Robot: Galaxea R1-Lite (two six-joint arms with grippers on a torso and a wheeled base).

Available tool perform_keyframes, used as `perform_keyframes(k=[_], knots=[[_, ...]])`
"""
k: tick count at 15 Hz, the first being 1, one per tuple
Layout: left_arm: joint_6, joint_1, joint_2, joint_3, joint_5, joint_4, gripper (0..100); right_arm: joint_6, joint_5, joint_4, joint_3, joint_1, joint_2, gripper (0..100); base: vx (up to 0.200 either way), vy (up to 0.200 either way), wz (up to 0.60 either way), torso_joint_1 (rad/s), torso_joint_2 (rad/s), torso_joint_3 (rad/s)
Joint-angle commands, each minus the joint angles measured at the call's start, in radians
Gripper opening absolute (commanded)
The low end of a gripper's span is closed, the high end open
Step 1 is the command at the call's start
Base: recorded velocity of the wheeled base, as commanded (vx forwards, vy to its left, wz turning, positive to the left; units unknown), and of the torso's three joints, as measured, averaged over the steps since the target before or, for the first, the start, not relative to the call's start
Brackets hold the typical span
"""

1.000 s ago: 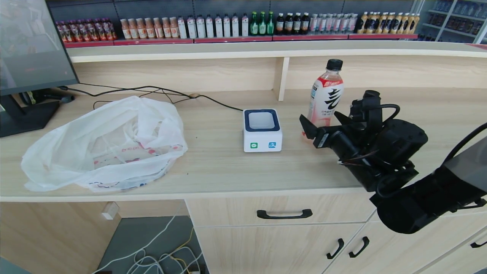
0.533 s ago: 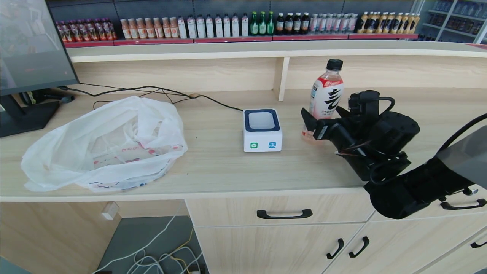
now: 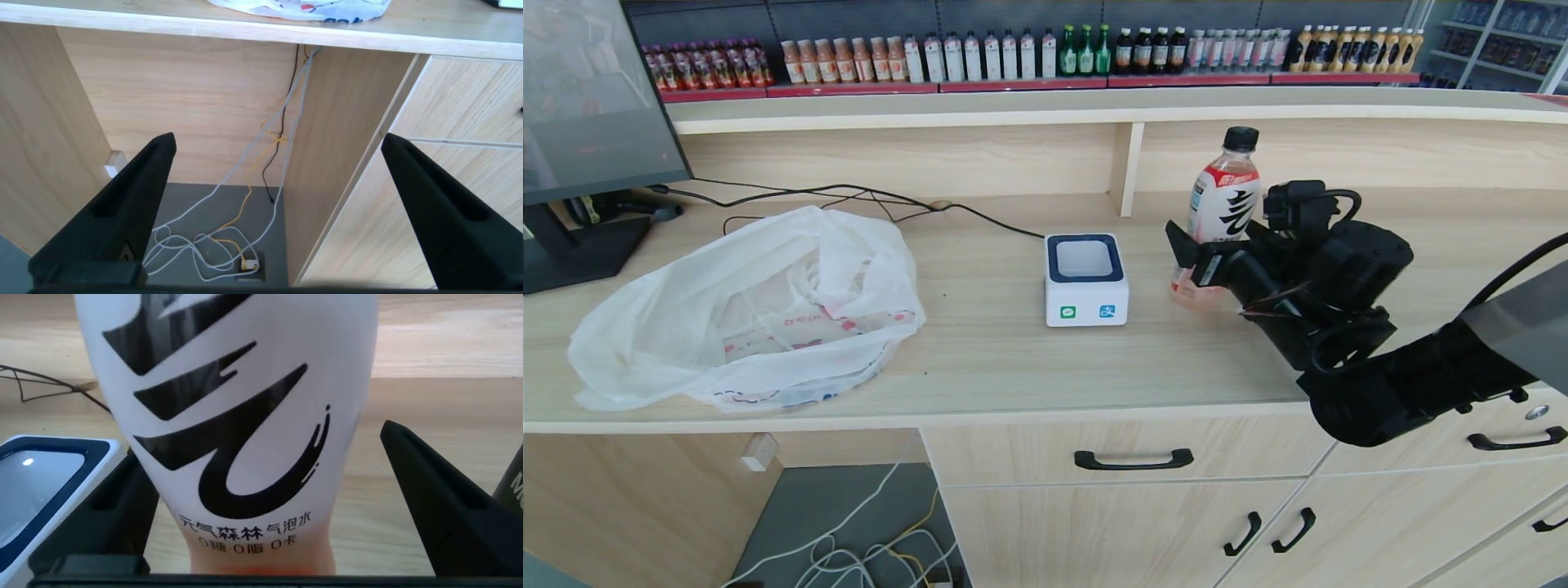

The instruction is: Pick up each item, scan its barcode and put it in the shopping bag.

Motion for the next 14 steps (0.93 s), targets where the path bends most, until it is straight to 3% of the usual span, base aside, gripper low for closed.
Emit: perform_keyframes(k=[1, 14], knots=[[0.0, 0.0, 0.0, 0.0, 0.0, 0.0, 100, -0.001, 0.0, 0.002, -0.018, -0.002, -0.001, 100, 0.0, 0.0, 0.0, 0.0, 0.0, 0.0], [0.0, 0.0, 0.0, 0.0, 0.0, 0.0, 100, 0.027, 0.001, 0.008, -0.017, 0.003, -0.003, 100, 0.0, 0.0, 0.0, 0.0, 0.0, 0.0]])
